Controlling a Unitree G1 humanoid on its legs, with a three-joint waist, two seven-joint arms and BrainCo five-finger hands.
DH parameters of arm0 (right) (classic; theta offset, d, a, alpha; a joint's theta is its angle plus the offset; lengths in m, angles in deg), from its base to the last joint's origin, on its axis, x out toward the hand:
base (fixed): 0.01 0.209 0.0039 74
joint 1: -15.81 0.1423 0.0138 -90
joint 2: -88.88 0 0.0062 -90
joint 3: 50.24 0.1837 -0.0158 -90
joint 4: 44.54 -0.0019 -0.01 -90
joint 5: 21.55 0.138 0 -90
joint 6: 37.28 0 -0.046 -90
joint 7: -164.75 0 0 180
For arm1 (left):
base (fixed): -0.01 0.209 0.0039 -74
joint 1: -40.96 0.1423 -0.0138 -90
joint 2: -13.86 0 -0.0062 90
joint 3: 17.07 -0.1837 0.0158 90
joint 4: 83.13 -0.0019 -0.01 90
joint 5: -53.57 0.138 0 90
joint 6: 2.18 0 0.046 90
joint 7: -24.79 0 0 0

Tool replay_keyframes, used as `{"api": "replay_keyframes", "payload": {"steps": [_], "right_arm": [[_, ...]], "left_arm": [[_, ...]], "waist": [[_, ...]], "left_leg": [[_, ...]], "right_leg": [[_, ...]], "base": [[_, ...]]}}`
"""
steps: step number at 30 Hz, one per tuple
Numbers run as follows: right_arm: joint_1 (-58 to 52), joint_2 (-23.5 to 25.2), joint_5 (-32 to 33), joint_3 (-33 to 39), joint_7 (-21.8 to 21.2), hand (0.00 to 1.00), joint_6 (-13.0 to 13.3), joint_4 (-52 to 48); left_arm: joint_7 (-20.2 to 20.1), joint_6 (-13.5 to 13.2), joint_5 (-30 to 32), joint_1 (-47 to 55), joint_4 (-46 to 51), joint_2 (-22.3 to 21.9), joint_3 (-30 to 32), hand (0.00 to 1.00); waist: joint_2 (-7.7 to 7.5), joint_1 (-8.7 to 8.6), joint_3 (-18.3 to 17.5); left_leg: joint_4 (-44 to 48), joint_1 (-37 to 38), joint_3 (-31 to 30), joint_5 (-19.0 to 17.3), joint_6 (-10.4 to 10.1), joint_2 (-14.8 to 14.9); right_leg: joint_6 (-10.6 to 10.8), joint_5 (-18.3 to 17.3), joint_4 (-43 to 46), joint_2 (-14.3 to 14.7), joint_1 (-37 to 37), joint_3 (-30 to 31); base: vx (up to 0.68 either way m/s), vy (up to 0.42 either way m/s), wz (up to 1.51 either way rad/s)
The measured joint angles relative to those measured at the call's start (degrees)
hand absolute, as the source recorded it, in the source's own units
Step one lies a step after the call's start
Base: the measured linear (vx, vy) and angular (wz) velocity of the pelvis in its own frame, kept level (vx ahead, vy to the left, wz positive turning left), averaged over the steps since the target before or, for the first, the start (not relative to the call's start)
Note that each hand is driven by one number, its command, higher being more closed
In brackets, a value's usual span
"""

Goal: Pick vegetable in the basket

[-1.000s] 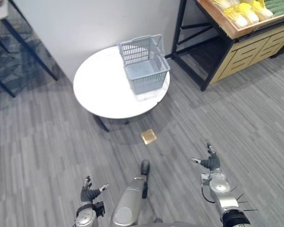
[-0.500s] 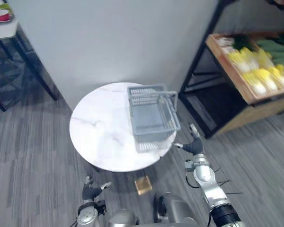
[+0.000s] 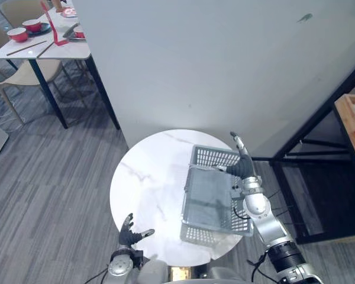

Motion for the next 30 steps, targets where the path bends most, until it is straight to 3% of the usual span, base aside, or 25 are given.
{"api": "replay_keyframes", "payload": {"steps": [2,6,12,16,17,24,25,30], "right_arm": [[-0.72,0.04,-0.78,-0.15,-0.18,0.0,-0.5,1.52],[-0.48,-0.61,-5.15,-0.18,0.03,0.0,-0.86,2.15],[7.9,-1.81,-14.0,-2.65,1.11,0.0,-3.16,14.75],[16.72,-5.15,-16.31,-4.04,2.55,0.0,-4.91,24.22],[18.85,-6.26,-16.52,-4.04,2.63,0.0,-5.14,26.26],[32.03,-9.44,-17.28,-4.47,3.83,0.0,-6.3,38.82],[32.6,-9.77,-17.43,-4.47,3.74,1.0,-6.69,39.88],[33.73,-10.6,-17.97,-4.45,3.75,1.0,-7.53,40.68]], "left_arm": [[0.06,0.09,-0.02,0.16,-1.0,0.51,0.11,0.0],[0.06,0.04,0.96,0.6,-1.36,1.0,-0.01,0.0],[0.1,-0.23,1.14,2.82,-1.93,2.77,-0.43,0.0],[0.28,-0.98,1.13,2.74,-1.91,2.82,-0.43,0.0],[0.42,-1.41,1.11,1.86,-1.84,2.9,-0.41,0.0],[1.96,-2.76,-0.44,-2.15,-1.67,3.2,-0.49,0.0],[2.1,-2.81,-0.83,-2.61,-1.66,3.19,-0.62,0.0],[2.94,-3.26,-1.54,-3.6,-1.73,3.16,-1.1,0.0]], "waist": [[-1.03,1.26,0.0],[-1.55,1.21,-0.19],[-2.64,1.78,-0.5],[-2.35,2.48,0.12],[-2.12,3.16,1.37],[-0.82,3.24,7.49],[-0.67,3.23,7.97],[-0.44,3.64,9.23]], "left_leg": [[-1.9,1.17,1.52,0.83,0.54,-1.3],[-5.09,1.35,2.22,2.5,1.54,-3.69],[-5.78,-0.99,2.17,3.53,1.57,-4.37],[-6.22,-3.32,1.5,4.67,2.1,-5.16],[-6.27,-3.65,1.35,5.06,2.47,-5.33],[-6.57,-8.06,-0.96,7.2,2.97,-7.19],[-6.58,-8.06,-1.09,7.27,2.96,-7.23],[-6.73,-8.24,-1.68,7.61,2.96,-7.69]], "right_leg": [[1.18,-0.48,-0.1,-1.34,-0.03,2.0],[2.88,0.38,-2.39,-3.8,-0.21,2.92],[3.8,1.33,-4.19,-4.49,-2.01,3.21],[3.83,2.78,-4.94,-5.11,-4.39,2.88],[3.82,3.11,-5.21,-5.27,-4.53,2.71],[3.91,3.98,-5.13,-6.19,-8.34,0.47],[3.91,3.98,-5.13,-6.27,-8.29,0.29],[3.91,3.98,-5.11,-6.56,-8.3,-0.1]], "base": [[-0.04,0.145,-0.38],[-0.08,0.099,-0.03],[-0.02,0.027,0.01],[0.01,0.02,0.07],[0.0,0.024,0.14],[-0.01,0.022,0.18],[-0.02,0.029,0.16],[-0.01,0.022,0.06]]}}
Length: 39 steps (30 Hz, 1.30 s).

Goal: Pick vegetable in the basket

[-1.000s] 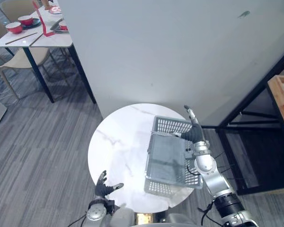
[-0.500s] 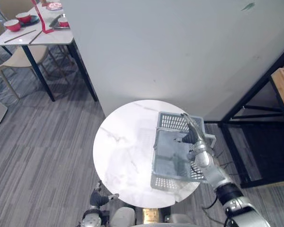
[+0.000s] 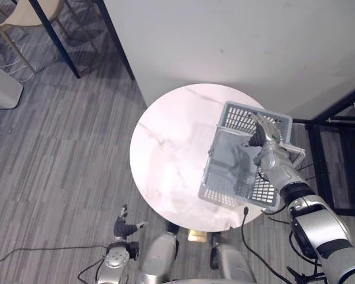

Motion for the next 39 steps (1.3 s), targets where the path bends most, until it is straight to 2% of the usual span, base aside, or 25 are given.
{"api": "replay_keyframes", "payload": {"steps": [6,10,13,16,18,21,22,26,30,32,33,34,35,36,37,38,39], "right_arm": [[-0.93,0.1,0.63,1.39,-0.12,1.0,-0.05,-4.06],[-11.66,1.64,6.1,8.33,0.17,1.0,-0.34,-17.53],[-19.15,2.7,9.48,11.88,0.22,1.0,-0.5,-23.64],[-29.18,6.41,16.53,14.82,-0.09,1.0,0.31,-32.4],[-32.65,8.99,20.65,15.7,-0.29,1.0,1.1,-35.91],[-37.89,11.38,25.82,16.01,-1.74,1.0,1.83,-40.69],[-40.31,12.54,27.75,16.03,-2.68,1.0,2.24,-42.11],[-43.93,14.35,29.96,16.02,-4.08,1.0,2.79,-46.18],[-45.99,16.59,32.26,16.04,-4.07,1.0,3.85,-52.98],[-47.37,17.54,33.35,16.26,-4.08,1.0,4.99,-55.51],[-48.11,17.84,34.5,16.37,-4.27,1.0,5.29,-57.35],[-48.11,17.87,34.96,16.62,-4.48,1.0,5.38,-58.2],[-48.54,18.18,35.64,16.82,-4.89,1.0,5.4,-59.2],[-49.4,18.27,36.18,16.93,-5.11,1.0,5.52,-59.68],[-50.5,18.35,36.59,17.14,-5.15,1.0,5.54,-60.58],[-51.73,18.63,36.59,17.59,-5.15,1.0,5.61,-61.98],[-51.75,18.72,36.59,17.55,-5.25,1.0,5.7,-62.14]], "left_arm": [[0.12,0.03,-0.03,-0.91,-0.2,-0.29,-0.34,0.0],[0.08,0.29,-0.08,-0.76,-0.14,-1.17,-0.34,0.0],[-0.18,1.2,-0.4,0.05,0.59,-1.58,0.17,0.0],[-0.41,1.93,-0.4,1.12,2.42,-1.22,2.63,0.0],[-0.55,2.19,-0.4,1.48,3.04,-1.21,3.7,0.0],[-1.59,2.21,-0.4,2.54,4.56,-1.32,5.59,0.0],[-1.58,2.26,-0.41,3.46,4.58,-1.28,6.64,0.0],[-1.59,2.57,-0.45,5.89,4.74,-1.37,8.49,0.0],[-1.59,2.63,-1.41,8.8,6.18,-1.69,10.17,0.0],[-1.6,2.75,-1.83,8.75,6.88,-1.67,10.29,0.0],[-1.6,3.03,-1.92,8.6,8.2,-1.72,10.29,0.0],[-1.59,3.0,-2.02,8.08,8.61,-1.95,10.39,0.0],[-1.58,3.02,-2.07,7.73,9.2,-2.28,10.42,0.0],[-1.58,3.09,-2.1,7.81,9.87,-2.63,10.52,0.0],[-1.58,3.09,-2.11,8.15,11.53,-2.66,10.83,0.0],[-1.59,3.08,-2.11,8.71,13.0,-3.3,10.82,0.0],[-1.6,3.04,-2.12,9.06,13.68,-3.55,10.9,0.0]], "waist": [[-0.28,-0.38,0.64],[-0.54,-0.55,0.7],[-0.97,-1.35,0.5],[-2.78,-2.74,-0.17],[-3.23,-4.0,-0.44],[-3.9,-4.36,-1.42],[-4.36,-5.05,-2.51],[-4.74,-5.08,-3.94],[-4.66,-5.1,-3.97],[-4.85,-5.12,-3.94],[-5.01,-5.02,-4.14],[-4.56,-4.9,-3.9],[-4.15,-4.28,-3.82],[-4.17,-3.71,-3.86],[-3.91,-2.98,-4.22],[-4.81,-1.9,-5.42],[-4.82,-1.8,-5.77]], "left_leg": [[-1.82,0.08,0.12,0.86,-0.29,0.06],[-2.89,1.53,0.88,0.87,-0.29,0.82],[-3.77,4.22,1.54,0.78,-0.25,1.45],[-4.83,6.19,3.01,0.63,-0.2,2.21],[-4.77,7.27,3.86,0.32,-0.22,2.41],[-3.11,8.59,5.67,-1.13,-0.3,2.76],[-2.01,8.82,6.21,-1.85,-0.69,2.96],[1.7,9.13,8.91,-4.29,-0.65,3.76],[9.21,6.9,12.3,-7.6,0.21,4.92],[11.66,5.35,12.62,-7.93,0.93,4.59],[11.36,3.81,13.45,-6.84,2.64,4.92],[11.27,3.16,13.73,-6.32,3.29,5.2],[10.91,2.87,13.81,-5.42,3.53,5.33],[10.28,3.46,13.89,-4.93,3.82,5.19],[10.1,3.21,13.26,-4.44,4.07,4.56],[9.96,2.64,13.15,-3.41,3.94,3.71],[9.93,1.86,13.13,-2.76,3.79,3.41]], "right_leg": [[-0.07,0.02,0.14,-0.1,-0.78,0.27],[-0.06,0.05,0.14,0.18,-0.26,0.98],[-0.03,0.04,0.11,0.61,1.7,2.02],[-0.02,0.03,0.12,0.88,2.56,3.57],[-0.02,0.03,0.19,1.07,3.22,4.37],[0.39,-0.32,0.27,1.56,4.53,6.44],[0.61,-0.59,0.53,1.77,4.88,6.94],[0.94,-1.16,1.51,2.86,5.35,9.63],[1.1,-0.39,4.12,4.61,4.08,12.7],[1.78,-0.1,6.13,4.43,2.69,12.97],[4.29,-0.33,5.94,3.47,1.92,12.83],[3.12,-1.98,10.4,3.59,0.14,11.76],[0.37,-8.44,24.56,3.42,-3.29,8.89],[0.77,-12.47,33.08,2.47,-3.6,7.31],[2.79,-16.43,41.13,0.8,-2.18,6.35],[4.72,-19.18,45.77,-0.75,0.12,7.2],[5.68,-20.18,46.87,-1.33,1.73,7.81]], "base": [[-0.02,0.009,0.0],[0.03,-0.004,-0.1],[0.09,0.017,-0.16],[0.04,0.014,-0.24],[0.0,0.007,-0.3],[-0.05,0.021,-0.32],[-0.05,0.021,-0.22],[-0.08,0.039,-0.4],[-0.11,0.088,-0.46],[-0.16,0.106,-0.1],[-0.16,0.087,0.06],[-0.21,0.107,0.08],[-0.2,0.106,0.05],[-0.2,0.108,0.12],[-0.16,0.047,0.16],[-0.1,-0.021,0.19],[-0.17,-0.093,0.11]]}}
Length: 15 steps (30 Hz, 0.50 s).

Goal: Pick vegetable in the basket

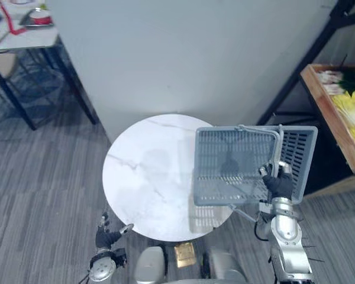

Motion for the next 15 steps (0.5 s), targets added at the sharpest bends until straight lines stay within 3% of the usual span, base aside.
{"api": "replay_keyframes", "payload": {"steps": [1,2,3,4,5,7,8,9,10,12,13,14,15], "right_arm": [[0.19,0.1,-0.01,-0.02,0.0,1.0,0.25,0.0],[0.62,0.06,-0.05,-0.02,0.23,1.0,0.74,0.01],[1.99,-0.22,-0.05,-0.09,0.32,1.0,1.19,0.56],[3.02,-0.43,-0.04,-0.11,0.32,1.0,1.22,1.22],[4.07,-1.04,-0.02,-0.11,0.34,1.0,1.21,2.21],[5.98,-3.3,-0.04,-0.21,0.59,1.0,1.34,6.33],[6.7,-4.92,-0.04,-0.16,1.15,1.0,1.26,9.16],[6.62,-5.44,-0.05,-0.04,1.38,1.0,0.86,10.67],[6.66,-4.94,-0.18,0.34,1.4,1.0,0.29,12.1],[6.57,-4.78,-0.06,0.06,1.44,1.0,-0.67,12.41],[6.48,-4.27,-0.04,-0.72,1.5,1.0,-0.67,12.27],[6.46,-3.95,-0.03,-0.96,1.55,1.0,-0.67,12.23],[6.37,-3.6,0.01,-1.42,1.86,1.0,-0.67,11.59]], "left_arm": [[0.02,0.02,0.0,0.25,0.17,-0.33,0.47,0.0],[0.06,0.02,0.01,0.29,0.34,-0.77,0.46,0.0],[0.08,0.02,-0.02,0.32,0.45,-1.6,0.47,0.0],[0.08,0.02,-0.12,0.34,0.46,-2.41,0.42,0.0],[0.03,0.01,-0.52,0.47,0.5,-3.56,0.1,0.0],[-0.09,-0.02,-1.46,0.56,0.68,-4.55,-2.87,0.0],[-0.15,-0.01,-1.67,0.66,0.63,-4.9,-4.34,0.0],[-0.17,-0.04,-1.73,0.82,0.7,-4.84,-5.08,0.0],[-0.2,0.05,-1.77,0.43,0.56,-4.61,-5.29,0.0],[-0.23,0.02,-1.66,1.28,0.8,-4.55,-5.09,0.0],[-0.17,-0.07,-1.66,2.78,1.24,-4.56,-4.85,0.0],[-0.17,-0.06,-1.67,3.38,1.23,-4.58,-4.78,0.0],[-0.17,-0.04,-1.71,3.91,1.16,-4.82,-4.59,0.0]], "waist": [[0.12,0.5,-1.26],[-0.09,1.29,-1.91],[0.93,1.6,-2.11],[1.73,1.51,-2.1],[3.11,1.33,-2.33],[5.48,1.25,-2.2],[7.78,0.96,-2.08],[8.43,0.84,-2.17],[6.59,0.47,-1.41],[5.43,0.03,-1.2],[5.91,-0.32,-1.33],[6.09,-0.32,-1.39],[6.53,-0.37,-1.65]], "left_leg": [[0.19,-2.28,-0.04,1.12,-0.26,-0.3],[0.39,-3.78,0.13,2.04,-0.8,-0.41],[0.51,-6.03,0.18,3.68,-1.09,-0.13],[0.2,-6.96,0.1,4.85,-1.32,0.22],[-0.72,-8.41,-0.24,6.78,-1.31,0.7],[-6.12,-9.29,-2.84,12.73,-3.63,1.54],[-11.96,-8.5,-5.1,16.66,-4.97,3.07],[-17.41,-6.85,-6.01,16.84,-6.05,3.48],[-14.3,-8.34,-5.98,15.74,-5.29,2.4],[-4.15,-9.39,-5.7,13.71,-4.09,0.79],[0.92,-7.68,-5.77,10.08,-4.73,2.11],[2.0,-6.11,-6.0,8.21,-4.72,2.84],[2.08,-2.5,-6.36,3.73,-4.99,4.28]], "right_leg": [[1.09,-1.31,-0.26,-0.22,2.49,1.16],[0.82,-1.34,-3.79,-0.2,5.3,1.56],[-2.58,-4.79,-12.19,-0.17,8.47,1.71],[-3.57,-5.58,-15.37,0.0,8.93,1.55],[-4.51,-6.24,-18.94,0.33,9.13,0.58],[-5.94,-7.48,-24.61,1.66,9.46,-1.53],[-7.06,-6.2,-25.36,4.11,8.5,-2.81],[-8.09,-5.01,-25.9,4.14,7.74,-4.35],[-9.02,-3.62,-25.79,2.75,5.97,-5.98],[-9.85,-1.4,-26.53,0.95,3.53,-5.85],[-9.85,0.36,-27.24,1.32,2.34,-5.18],[-9.83,0.8,-27.34,1.69,1.84,-4.59],[-9.81,1.56,-27.34,2.58,0.81,-3.74]], "base": [[-0.16,-0.096,-0.01],[-0.27,-0.121,-0.09],[-0.21,-0.087,-0.1],[-0.24,-0.099,0.01],[-0.36,-0.165,0.22],[-0.45,-0.222,0.39],[-0.48,-0.218,0.49],[-0.56,-0.229,0.72],[-0.44,-0.168,0.57],[-0.36,-0.146,0.24],[-0.31,-0.094,-0.1],[-0.27,-0.033,-0.24],[-0.24,0.021,-0.22]]}}
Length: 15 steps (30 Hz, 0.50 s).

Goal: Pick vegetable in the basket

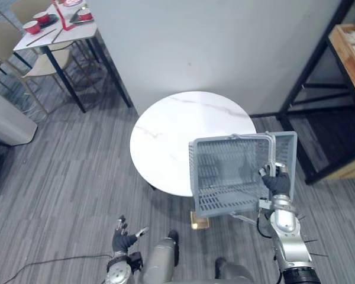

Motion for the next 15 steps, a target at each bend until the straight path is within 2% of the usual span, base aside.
{"api": "replay_keyframes", "payload": {"steps": [1,2,3,4,6,9,12,15], "right_arm": [[0.0,0.18,0.01,0.02,0.31,1.0,0.01,-0.35],[0.01,0.19,0.01,0.18,0.69,1.0,0.02,-0.4],[-0.08,0.16,0.07,0.51,0.75,1.0,0.05,-0.56],[-0.14,0.35,0.09,0.93,0.75,1.0,0.06,-0.61],[-1.64,1.12,0.49,2.0,0.72,1.0,0.06,-1.41],[-3.05,1.35,0.53,3.04,0.94,1.0,0.06,-1.41],[-3.54,2.25,0.5,3.82,0.93,1.0,0.06,-1.4],[-3.61,2.83,0.35,3.86,0.87,1.0,0.06,-1.39]], "left_arm": [[0.03,-0.02,-0.03,-0.05,0.0,-0.02,-0.33,0.0],[0.07,-0.03,-0.04,-0.05,0.0,-0.05,-0.72,0.0],[0.07,-0.06,-0.04,-0.15,-0.02,-0.13,-1.18,0.0],[0.07,-0.06,-0.03,-0.34,-0.19,-0.05,-1.45,0.0],[0.1,0.02,0.11,-0.77,-0.89,0.2,-1.91,0.0],[0.19,0.02,0.18,-0.77,-1.54,1.03,-2.55,0.0],[0.25,0.03,0.18,-0.72,-1.54,1.38,-2.66,0.0],[0.26,0.02,0.2,-0.77,-1.38,1.33,-2.49,0.0]], "waist": [[0.21,0.0,-0.13],[0.38,0.04,-0.31],[1.16,-0.12,-0.78],[1.06,-0.17,-0.74],[-0.13,-0.12,-0.63],[-0.66,-0.69,-1.02],[-0.65,-0.64,-1.03],[-0.73,-1.24,-0.97]], "left_leg": [[-1.95,2.42,-1.07,-1.78,-2.0,0.11],[-5.42,4.97,-2.41,-3.0,-3.01,0.21],[-10.2,7.04,-2.72,-4.08,-4.05,0.94],[-11.8,7.68,-2.98,-4.63,-4.76,1.02],[-11.7,7.73,-2.98,-4.55,-4.37,-0.25],[-11.25,7.69,-2.16,-4.39,-3.27,-1.32],[-9.38,7.69,0.49,-4.98,-2.41,-1.42],[-6.08,7.45,5.22,-7.46,-1.7,-0.37]], "right_leg": [[0.19,0.23,0.06,0.54,-0.68,0.31],[0.56,0.39,0.26,0.91,-1.43,0.37],[0.97,0.67,0.82,1.52,-2.12,0.29],[1.33,0.86,1.08,1.48,-2.36,0.14],[2.92,2.38,-0.47,0.3,-1.43,0.68],[4.34,4.67,-2.58,-0.64,-0.87,1.31],[5.11,6.66,-4.91,-0.34,-0.34,4.12],[5.93,9.09,-7.28,0.92,-0.76,8.97]], "base": [[-0.22,0.033,-0.14],[-0.22,0.085,-0.02],[-0.18,0.095,0.01],[-0.19,0.13,0.0],[-0.1,0.131,-0.03],[-0.06,0.111,-0.1],[-0.01,0.108,-0.5],[-0.01,0.124,-0.86]]}}
